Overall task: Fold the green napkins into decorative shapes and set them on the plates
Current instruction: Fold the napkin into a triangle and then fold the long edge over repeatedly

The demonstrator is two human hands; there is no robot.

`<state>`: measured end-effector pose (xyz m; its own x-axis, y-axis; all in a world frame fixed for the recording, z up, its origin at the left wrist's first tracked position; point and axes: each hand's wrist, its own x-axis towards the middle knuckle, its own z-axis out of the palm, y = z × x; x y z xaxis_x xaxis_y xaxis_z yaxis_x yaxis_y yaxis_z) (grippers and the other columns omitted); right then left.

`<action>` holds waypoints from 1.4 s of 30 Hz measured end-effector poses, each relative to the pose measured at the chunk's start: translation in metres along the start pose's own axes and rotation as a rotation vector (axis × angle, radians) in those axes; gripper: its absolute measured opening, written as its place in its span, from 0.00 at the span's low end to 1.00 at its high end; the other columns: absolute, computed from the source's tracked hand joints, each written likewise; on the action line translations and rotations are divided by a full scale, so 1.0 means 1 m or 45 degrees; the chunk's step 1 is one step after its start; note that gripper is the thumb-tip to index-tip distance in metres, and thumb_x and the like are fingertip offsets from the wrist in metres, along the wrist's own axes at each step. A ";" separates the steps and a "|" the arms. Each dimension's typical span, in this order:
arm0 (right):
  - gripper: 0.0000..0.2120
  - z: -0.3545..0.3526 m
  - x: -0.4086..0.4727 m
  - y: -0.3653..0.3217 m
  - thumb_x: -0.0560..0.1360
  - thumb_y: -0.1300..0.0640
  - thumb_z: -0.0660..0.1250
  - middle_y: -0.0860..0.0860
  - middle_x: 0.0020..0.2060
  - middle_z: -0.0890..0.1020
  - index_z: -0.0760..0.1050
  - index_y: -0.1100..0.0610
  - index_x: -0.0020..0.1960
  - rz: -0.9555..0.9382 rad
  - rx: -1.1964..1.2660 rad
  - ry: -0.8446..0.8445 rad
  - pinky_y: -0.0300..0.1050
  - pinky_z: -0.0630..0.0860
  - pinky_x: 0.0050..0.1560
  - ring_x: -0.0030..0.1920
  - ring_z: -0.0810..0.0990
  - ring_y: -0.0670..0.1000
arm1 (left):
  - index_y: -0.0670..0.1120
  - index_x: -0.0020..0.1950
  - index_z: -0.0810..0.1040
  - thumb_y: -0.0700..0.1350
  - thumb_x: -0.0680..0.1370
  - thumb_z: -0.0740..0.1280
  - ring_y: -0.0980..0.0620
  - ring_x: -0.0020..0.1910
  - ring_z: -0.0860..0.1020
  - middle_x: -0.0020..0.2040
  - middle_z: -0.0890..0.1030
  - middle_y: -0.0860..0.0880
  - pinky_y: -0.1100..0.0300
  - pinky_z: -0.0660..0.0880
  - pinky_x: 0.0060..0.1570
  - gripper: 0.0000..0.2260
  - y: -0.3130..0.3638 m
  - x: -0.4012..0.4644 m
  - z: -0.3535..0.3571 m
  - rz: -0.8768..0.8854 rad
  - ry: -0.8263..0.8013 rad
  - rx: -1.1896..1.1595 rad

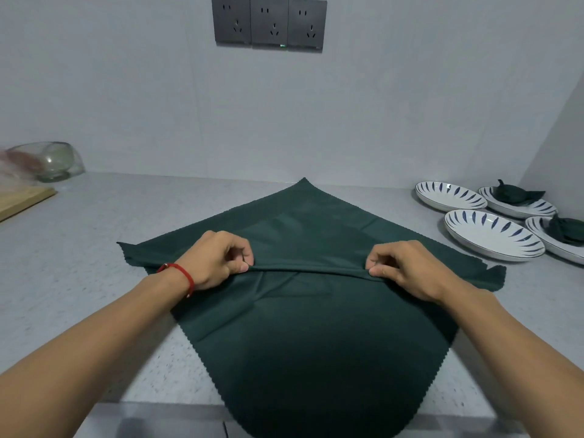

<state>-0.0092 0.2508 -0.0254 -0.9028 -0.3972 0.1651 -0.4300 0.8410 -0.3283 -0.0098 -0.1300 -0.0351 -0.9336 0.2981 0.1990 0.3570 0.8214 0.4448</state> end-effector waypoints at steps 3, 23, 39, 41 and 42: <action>0.04 0.008 -0.003 -0.001 0.78 0.52 0.70 0.40 0.43 0.77 0.77 0.46 0.45 -0.016 -0.147 0.054 0.51 0.77 0.47 0.45 0.75 0.43 | 0.54 0.39 0.84 0.42 0.73 0.76 0.59 0.40 0.80 0.37 0.83 0.56 0.65 0.76 0.44 0.07 -0.001 -0.004 0.005 -0.021 0.114 -0.005; 0.05 0.034 -0.011 -0.015 0.80 0.51 0.64 0.44 0.43 0.77 0.79 0.48 0.48 -0.035 -0.428 0.321 0.50 0.75 0.43 0.46 0.76 0.52 | 0.54 0.45 0.78 0.49 0.79 0.67 0.52 0.51 0.70 0.38 0.76 0.57 0.56 0.59 0.48 0.04 -0.001 0.002 0.019 0.156 0.286 0.471; 0.05 0.038 -0.002 -0.013 0.80 0.52 0.65 0.45 0.41 0.78 0.77 0.48 0.47 0.029 -0.322 0.365 0.50 0.75 0.42 0.45 0.76 0.52 | 0.50 0.43 0.77 0.46 0.78 0.69 0.47 0.43 0.77 0.38 0.79 0.53 0.55 0.67 0.43 0.05 -0.005 0.010 0.028 0.136 0.363 0.405; 0.04 0.037 -0.004 -0.012 0.79 0.51 0.66 0.43 0.44 0.78 0.79 0.48 0.47 -0.037 -0.342 0.357 0.50 0.74 0.44 0.46 0.76 0.51 | 0.50 0.43 0.78 0.46 0.78 0.70 0.47 0.41 0.76 0.39 0.79 0.54 0.55 0.70 0.42 0.04 -0.011 0.006 0.028 0.207 0.342 0.375; 0.04 0.036 -0.005 -0.011 0.79 0.50 0.67 0.42 0.45 0.78 0.80 0.48 0.48 -0.054 -0.339 0.344 0.49 0.74 0.45 0.47 0.76 0.51 | 0.51 0.43 0.79 0.46 0.78 0.70 0.49 0.41 0.76 0.41 0.79 0.55 0.54 0.72 0.43 0.04 -0.013 0.005 0.027 0.240 0.329 0.355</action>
<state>-0.0005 0.2300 -0.0560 -0.8344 -0.3522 0.4241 -0.4173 0.9062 -0.0685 -0.0197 -0.1265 -0.0637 -0.8014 0.3533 0.4825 0.4659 0.8747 0.1334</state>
